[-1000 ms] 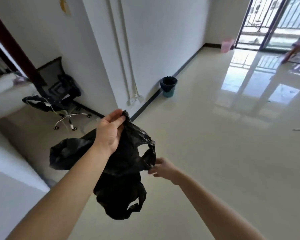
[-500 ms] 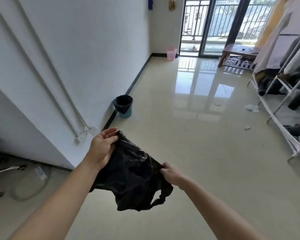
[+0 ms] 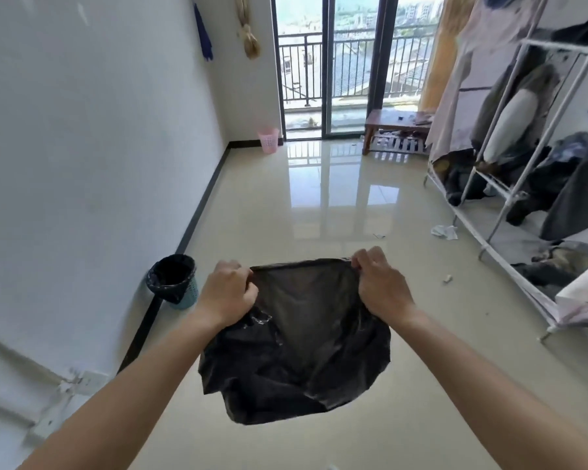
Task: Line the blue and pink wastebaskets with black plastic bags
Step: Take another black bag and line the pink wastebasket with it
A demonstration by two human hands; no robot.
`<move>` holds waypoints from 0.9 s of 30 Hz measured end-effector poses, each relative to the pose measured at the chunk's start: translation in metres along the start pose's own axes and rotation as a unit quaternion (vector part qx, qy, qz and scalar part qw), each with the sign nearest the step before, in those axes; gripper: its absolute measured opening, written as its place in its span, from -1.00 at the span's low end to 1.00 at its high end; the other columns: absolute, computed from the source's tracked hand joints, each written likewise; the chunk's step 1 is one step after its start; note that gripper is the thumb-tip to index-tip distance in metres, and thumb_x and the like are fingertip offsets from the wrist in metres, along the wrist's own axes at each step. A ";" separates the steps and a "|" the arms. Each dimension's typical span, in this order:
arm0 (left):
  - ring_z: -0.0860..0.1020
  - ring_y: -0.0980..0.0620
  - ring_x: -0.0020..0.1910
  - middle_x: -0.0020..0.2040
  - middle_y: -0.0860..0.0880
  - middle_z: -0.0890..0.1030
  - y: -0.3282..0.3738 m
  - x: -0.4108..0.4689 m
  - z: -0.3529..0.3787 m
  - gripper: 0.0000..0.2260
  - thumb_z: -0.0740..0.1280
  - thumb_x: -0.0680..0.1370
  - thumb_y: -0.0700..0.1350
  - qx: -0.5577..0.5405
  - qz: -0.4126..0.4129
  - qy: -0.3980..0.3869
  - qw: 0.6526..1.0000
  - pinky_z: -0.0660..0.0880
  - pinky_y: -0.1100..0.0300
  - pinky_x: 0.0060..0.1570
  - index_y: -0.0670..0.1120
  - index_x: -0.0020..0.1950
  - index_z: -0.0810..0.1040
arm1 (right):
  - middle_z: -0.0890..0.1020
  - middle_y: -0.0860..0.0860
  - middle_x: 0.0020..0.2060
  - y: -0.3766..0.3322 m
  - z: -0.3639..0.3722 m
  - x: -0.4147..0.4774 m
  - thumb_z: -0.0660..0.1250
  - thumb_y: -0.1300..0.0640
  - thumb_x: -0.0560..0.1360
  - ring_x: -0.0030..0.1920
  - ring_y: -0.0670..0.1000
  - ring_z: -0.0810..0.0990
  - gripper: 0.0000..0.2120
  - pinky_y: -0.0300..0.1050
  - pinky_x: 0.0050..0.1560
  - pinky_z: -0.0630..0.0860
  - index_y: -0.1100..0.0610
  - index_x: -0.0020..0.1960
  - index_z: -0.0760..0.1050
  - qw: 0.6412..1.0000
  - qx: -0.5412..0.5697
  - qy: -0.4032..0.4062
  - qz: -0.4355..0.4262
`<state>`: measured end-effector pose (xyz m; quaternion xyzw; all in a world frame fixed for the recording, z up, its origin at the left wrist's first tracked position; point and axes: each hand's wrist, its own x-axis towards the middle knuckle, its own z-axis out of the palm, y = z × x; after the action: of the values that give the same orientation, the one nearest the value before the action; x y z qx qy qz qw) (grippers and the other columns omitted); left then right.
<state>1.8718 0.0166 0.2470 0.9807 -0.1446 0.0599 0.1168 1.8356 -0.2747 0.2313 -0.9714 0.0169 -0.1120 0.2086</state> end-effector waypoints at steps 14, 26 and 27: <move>0.48 -0.05 -0.11 0.15 -0.10 0.41 -0.113 0.373 -0.005 -0.24 0.23 0.52 -0.08 0.061 -0.063 -0.044 0.995 0.45 0.10 -0.22 0.10 0.58 -0.18 | 0.54 0.04 0.13 -0.025 0.049 0.434 0.27 -0.19 0.53 0.05 0.16 0.61 -0.50 0.02 0.01 0.52 0.06 0.36 0.42 0.995 -0.068 -0.019 -0.066; 0.59 -0.02 -0.14 0.05 -0.05 0.55 -0.226 0.711 -0.010 -0.02 0.34 0.49 -0.18 -0.181 -0.014 -0.025 0.983 0.59 0.05 -0.08 0.17 0.50 -0.42 | 0.46 0.06 0.21 -0.044 0.107 0.773 0.38 0.17 0.43 -0.14 0.19 0.63 -0.25 0.03 -0.23 0.55 0.01 0.54 0.14 0.985 -0.137 0.030 -0.099; 0.59 -0.05 -0.05 0.16 -0.06 0.52 -0.230 0.740 -0.006 -0.06 0.33 0.49 -0.20 -0.193 0.000 -0.022 0.981 0.57 0.03 0.01 0.17 0.52 -0.36 | 0.45 0.07 0.22 -0.037 0.113 0.799 0.38 0.17 0.44 -0.15 0.18 0.63 -0.27 0.04 -0.23 0.57 0.03 0.53 0.15 0.986 -0.138 0.033 -0.093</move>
<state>2.6435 0.0331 0.3158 0.9410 -0.1556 0.0089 0.3003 2.6394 -0.2588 0.3140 -0.9840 -0.0514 -0.1595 0.0606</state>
